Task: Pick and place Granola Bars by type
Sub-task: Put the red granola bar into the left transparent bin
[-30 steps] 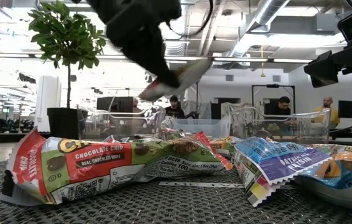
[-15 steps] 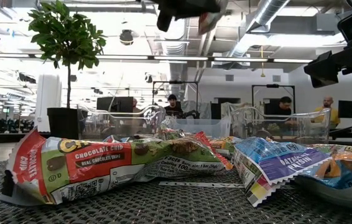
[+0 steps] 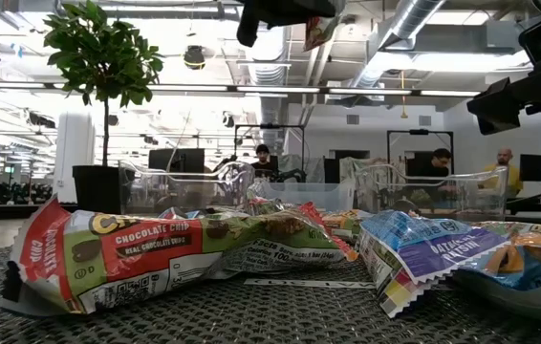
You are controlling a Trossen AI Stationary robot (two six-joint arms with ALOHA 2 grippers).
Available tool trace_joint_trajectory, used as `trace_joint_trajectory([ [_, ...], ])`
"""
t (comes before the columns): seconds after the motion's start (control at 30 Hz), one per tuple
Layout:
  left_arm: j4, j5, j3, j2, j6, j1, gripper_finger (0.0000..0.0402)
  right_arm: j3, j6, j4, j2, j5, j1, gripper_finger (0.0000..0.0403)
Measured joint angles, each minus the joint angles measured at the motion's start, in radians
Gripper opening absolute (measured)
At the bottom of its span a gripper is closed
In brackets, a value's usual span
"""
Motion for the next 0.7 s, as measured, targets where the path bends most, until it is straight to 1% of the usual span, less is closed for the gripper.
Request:
trace_joint_trajectory([
  [0.23,-0.040,-0.146,0.000,0.000,0.001,0.027,0.0017,0.000,0.000,0.000,0.000,0.000,0.000,0.0221],
  [0.47,-0.141,-0.317,0.000,-0.002,-0.028,0.115,0.0018,0.000,0.000,0.000,0.000,0.000,0.000,0.0221],
  [0.7,-0.339,-0.334,0.000,-0.047,-0.033,0.261,0.0018,0.000,0.000,0.000,0.000,0.000,0.000,0.0221],
])
